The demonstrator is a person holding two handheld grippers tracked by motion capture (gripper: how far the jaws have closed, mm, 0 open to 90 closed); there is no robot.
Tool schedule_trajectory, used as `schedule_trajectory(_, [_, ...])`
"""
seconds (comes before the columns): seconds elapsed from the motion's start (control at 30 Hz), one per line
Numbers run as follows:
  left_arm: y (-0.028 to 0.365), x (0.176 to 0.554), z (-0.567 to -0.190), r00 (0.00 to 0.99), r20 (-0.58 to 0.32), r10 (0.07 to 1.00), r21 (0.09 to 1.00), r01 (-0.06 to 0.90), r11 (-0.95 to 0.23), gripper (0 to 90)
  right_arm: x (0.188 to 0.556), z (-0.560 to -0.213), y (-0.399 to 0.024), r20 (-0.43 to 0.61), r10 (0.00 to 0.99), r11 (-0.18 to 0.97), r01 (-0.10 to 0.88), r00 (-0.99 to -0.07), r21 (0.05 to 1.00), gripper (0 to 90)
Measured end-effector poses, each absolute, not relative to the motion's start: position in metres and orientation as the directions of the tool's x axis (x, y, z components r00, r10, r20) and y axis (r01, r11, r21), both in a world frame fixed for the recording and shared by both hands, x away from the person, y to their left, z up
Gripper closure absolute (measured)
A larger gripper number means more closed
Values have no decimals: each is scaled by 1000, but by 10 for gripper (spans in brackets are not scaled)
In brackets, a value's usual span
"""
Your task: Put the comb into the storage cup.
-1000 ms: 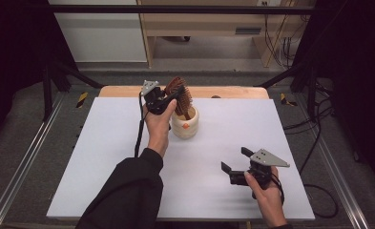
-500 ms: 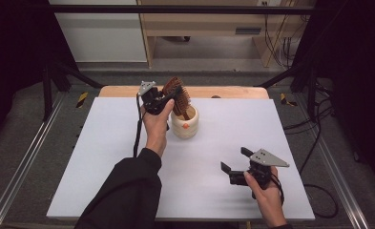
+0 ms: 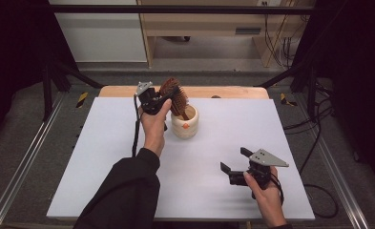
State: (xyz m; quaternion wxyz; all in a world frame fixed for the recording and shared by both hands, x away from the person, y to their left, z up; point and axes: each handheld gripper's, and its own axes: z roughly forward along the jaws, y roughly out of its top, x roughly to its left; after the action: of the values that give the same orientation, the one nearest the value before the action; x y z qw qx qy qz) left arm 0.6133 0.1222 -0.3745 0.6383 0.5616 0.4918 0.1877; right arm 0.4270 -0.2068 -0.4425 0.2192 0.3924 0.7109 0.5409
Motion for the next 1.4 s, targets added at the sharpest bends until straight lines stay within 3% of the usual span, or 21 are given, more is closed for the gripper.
schedule_trajectory(1.4, [129,616,-379,420,-438,795,891,324,319,464,427,-444,-206,112,795,113,326,-596,939,43])
